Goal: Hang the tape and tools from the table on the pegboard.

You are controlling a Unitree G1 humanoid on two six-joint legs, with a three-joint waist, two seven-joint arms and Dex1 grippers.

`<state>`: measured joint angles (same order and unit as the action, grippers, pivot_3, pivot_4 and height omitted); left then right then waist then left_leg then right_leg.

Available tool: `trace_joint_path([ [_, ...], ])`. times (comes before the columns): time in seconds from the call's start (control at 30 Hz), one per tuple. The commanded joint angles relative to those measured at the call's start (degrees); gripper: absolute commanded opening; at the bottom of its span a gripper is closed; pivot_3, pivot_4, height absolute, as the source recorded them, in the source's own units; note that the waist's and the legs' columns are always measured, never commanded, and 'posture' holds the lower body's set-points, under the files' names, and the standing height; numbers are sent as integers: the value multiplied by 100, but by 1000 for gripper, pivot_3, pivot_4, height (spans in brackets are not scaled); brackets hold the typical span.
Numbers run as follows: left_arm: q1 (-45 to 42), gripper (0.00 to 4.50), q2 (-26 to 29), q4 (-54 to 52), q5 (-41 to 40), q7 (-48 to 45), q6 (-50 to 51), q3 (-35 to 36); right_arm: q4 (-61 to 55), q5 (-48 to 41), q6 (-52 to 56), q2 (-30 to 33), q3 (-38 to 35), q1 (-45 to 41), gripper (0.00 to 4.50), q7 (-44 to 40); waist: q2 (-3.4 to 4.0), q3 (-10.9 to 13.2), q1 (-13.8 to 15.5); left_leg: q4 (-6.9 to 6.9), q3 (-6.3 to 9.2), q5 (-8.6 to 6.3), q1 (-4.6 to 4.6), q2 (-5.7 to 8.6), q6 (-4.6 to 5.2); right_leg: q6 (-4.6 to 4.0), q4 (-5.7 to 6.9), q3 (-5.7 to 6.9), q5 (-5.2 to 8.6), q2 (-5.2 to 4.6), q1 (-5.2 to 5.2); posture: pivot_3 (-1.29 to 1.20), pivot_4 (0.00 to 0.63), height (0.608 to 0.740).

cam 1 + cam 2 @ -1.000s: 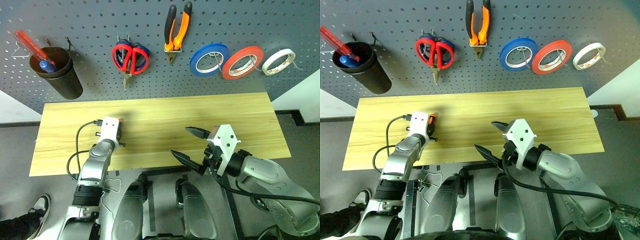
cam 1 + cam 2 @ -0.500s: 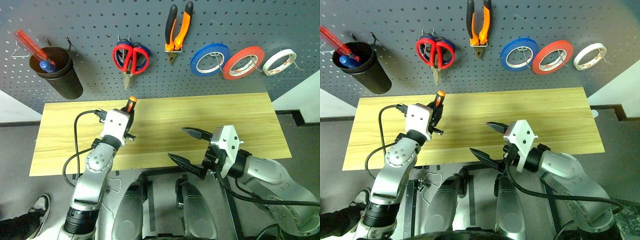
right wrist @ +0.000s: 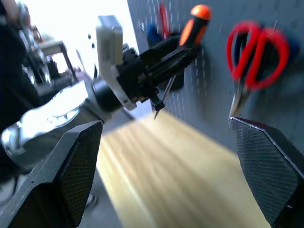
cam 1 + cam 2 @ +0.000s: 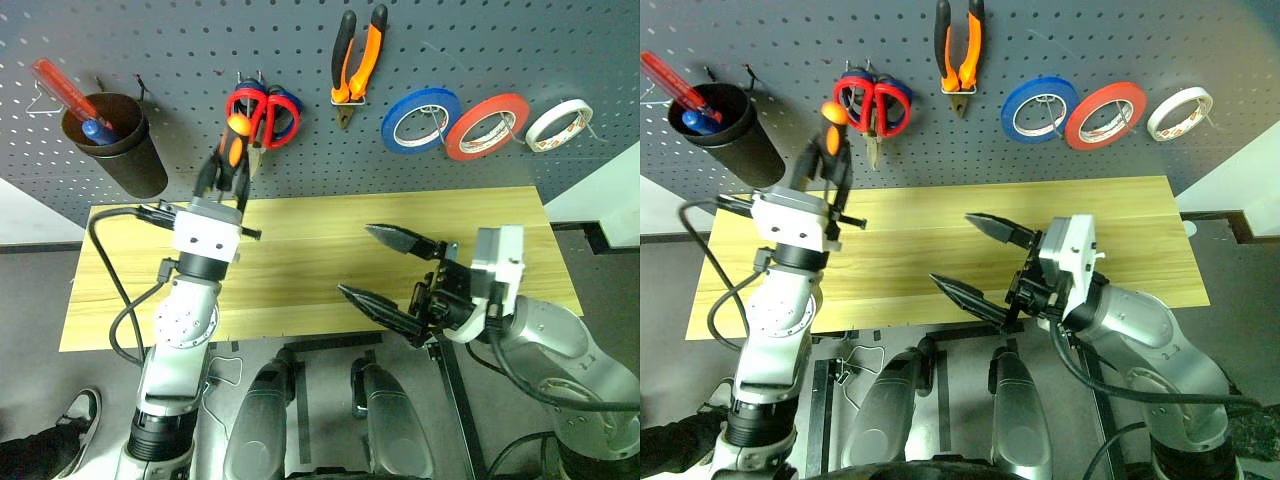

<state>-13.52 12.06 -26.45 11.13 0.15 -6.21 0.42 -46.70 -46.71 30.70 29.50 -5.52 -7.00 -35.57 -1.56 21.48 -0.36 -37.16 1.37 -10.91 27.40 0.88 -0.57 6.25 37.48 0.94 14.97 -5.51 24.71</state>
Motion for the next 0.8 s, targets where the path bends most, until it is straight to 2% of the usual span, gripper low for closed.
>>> trace_joint_path([
  [0.03,-380,958,-17,166,58,184,-364,178,-38,-194,-111,10,-88,-57,4500,40,-3,-4,-1,-2,0,0,0,1,0,1,2,0,0,2,0,9,305,714],
  [0.4,-1644,958,35,304,-24,257,-605,397,239,-53,-262,93,27,-194,4500,-99,-10,-44,-22,-12,2,10,-8,11,-2,3,35,1,0,4,0,13,289,714],
  [0.57,-2378,958,340,701,-1,356,-954,685,282,-50,-259,138,12,-254,4500,-144,-12,-61,-17,-18,8,34,-11,18,-3,3,62,2,-2,2,1,11,288,714],
  [0.8,-2782,958,823,1837,415,814,-1596,1005,265,-74,-226,168,7,-236,4500,-151,-18,-95,-21,-18,8,39,-19,23,-1,5,68,2,-4,-2,-2,6,293,714],
])
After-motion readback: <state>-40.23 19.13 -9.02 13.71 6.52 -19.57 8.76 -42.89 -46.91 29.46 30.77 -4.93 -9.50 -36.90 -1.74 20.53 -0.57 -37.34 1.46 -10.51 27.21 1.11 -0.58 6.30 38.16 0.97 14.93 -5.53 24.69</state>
